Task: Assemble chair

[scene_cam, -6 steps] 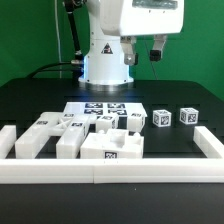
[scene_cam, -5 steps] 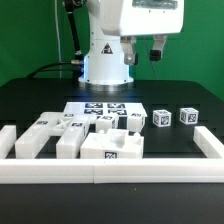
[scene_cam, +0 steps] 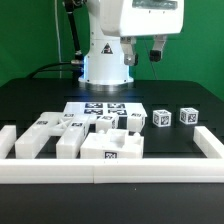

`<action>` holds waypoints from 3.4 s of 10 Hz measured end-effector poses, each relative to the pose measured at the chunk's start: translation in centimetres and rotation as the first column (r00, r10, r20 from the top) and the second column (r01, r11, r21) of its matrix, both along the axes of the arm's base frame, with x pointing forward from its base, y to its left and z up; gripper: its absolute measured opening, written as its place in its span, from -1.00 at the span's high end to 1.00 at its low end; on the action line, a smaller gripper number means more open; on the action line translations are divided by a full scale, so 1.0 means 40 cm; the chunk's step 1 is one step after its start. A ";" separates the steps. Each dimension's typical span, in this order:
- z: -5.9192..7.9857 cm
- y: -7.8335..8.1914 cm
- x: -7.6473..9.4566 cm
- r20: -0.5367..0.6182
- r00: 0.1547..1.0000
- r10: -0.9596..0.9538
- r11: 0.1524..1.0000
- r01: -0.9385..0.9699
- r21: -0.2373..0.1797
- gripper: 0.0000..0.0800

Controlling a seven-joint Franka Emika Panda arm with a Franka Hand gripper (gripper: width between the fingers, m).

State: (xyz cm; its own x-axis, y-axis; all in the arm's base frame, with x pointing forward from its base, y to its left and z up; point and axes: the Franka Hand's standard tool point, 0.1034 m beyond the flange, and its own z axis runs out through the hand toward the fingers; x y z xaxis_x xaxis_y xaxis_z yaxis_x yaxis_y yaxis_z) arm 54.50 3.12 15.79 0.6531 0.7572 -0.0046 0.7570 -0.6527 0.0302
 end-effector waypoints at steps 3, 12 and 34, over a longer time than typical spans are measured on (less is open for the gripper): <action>-0.032 -0.002 0.007 -0.027 0.987 -0.158 0.987 0.158 0.001 -0.63; -0.097 0.006 0.051 0.041 0.804 -0.594 0.803 0.589 0.094 -0.63; -0.353 -0.008 0.092 -0.025 0.595 -0.803 0.588 0.800 0.120 0.06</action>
Offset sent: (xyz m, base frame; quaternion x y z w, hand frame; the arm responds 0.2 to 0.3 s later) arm 0.0076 -0.0062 -0.0292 -0.0073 0.0145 0.2381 0.9711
